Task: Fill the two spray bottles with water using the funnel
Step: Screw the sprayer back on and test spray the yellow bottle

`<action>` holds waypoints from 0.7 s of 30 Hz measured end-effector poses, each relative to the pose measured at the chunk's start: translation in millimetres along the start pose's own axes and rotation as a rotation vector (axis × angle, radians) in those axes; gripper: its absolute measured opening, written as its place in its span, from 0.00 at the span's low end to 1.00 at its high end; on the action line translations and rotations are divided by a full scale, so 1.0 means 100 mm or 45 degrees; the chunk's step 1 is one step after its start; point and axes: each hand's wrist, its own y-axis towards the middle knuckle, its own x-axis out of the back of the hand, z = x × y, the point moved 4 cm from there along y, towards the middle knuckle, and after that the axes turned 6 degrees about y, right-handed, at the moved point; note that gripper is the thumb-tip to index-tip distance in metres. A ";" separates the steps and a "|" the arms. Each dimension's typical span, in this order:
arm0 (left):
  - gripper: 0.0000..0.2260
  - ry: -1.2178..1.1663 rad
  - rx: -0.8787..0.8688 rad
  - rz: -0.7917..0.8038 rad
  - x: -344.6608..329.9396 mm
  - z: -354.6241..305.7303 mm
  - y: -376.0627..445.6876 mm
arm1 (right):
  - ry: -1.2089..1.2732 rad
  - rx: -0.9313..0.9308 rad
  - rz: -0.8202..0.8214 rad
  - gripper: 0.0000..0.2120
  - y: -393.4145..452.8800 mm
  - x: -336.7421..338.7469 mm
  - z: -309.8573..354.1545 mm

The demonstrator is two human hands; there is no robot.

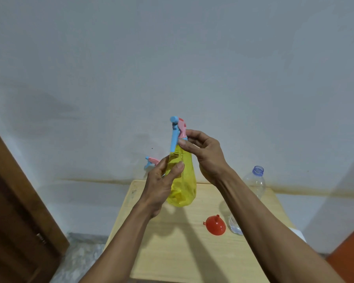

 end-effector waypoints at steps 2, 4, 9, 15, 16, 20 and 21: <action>0.22 -0.007 0.019 -0.006 0.00 0.00 -0.01 | -0.007 -0.043 0.041 0.11 0.00 0.00 0.02; 0.22 -0.005 0.023 -0.010 0.01 0.00 -0.01 | -0.039 -0.075 0.066 0.11 0.01 0.00 0.04; 0.25 0.038 -0.005 -0.024 0.03 -0.01 -0.02 | -0.171 -0.032 0.071 0.10 0.03 -0.02 0.06; 0.24 0.045 -0.023 -0.052 0.08 -0.03 -0.03 | -0.283 0.004 0.047 0.12 0.06 -0.06 0.09; 0.24 0.041 -0.022 -0.053 0.08 -0.03 -0.03 | -0.308 -0.004 0.064 0.12 0.06 -0.07 0.10; 0.23 0.027 -0.014 -0.067 0.10 -0.02 -0.03 | -0.354 -0.030 0.118 0.10 0.06 -0.12 0.11; 0.23 0.025 -0.010 -0.065 0.10 -0.01 -0.03 | -0.386 -0.016 0.092 0.09 0.06 -0.12 0.12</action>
